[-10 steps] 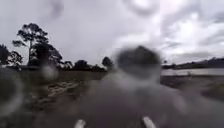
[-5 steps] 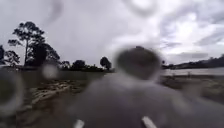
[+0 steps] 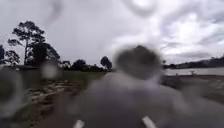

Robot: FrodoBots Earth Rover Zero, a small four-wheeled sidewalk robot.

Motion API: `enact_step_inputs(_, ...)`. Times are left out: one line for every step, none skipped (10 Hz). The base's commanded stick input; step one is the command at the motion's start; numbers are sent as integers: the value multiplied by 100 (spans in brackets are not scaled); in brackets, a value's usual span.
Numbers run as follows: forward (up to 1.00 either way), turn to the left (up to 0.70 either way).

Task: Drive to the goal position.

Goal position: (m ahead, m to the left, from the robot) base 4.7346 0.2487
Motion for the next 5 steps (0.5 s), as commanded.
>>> enact_step_inputs(85, 0)
enact_step_inputs(85, 0)
enact_step_inputs(85, -9)
enact_step_inputs(85, -27)
enact_step_inputs(85, -28)
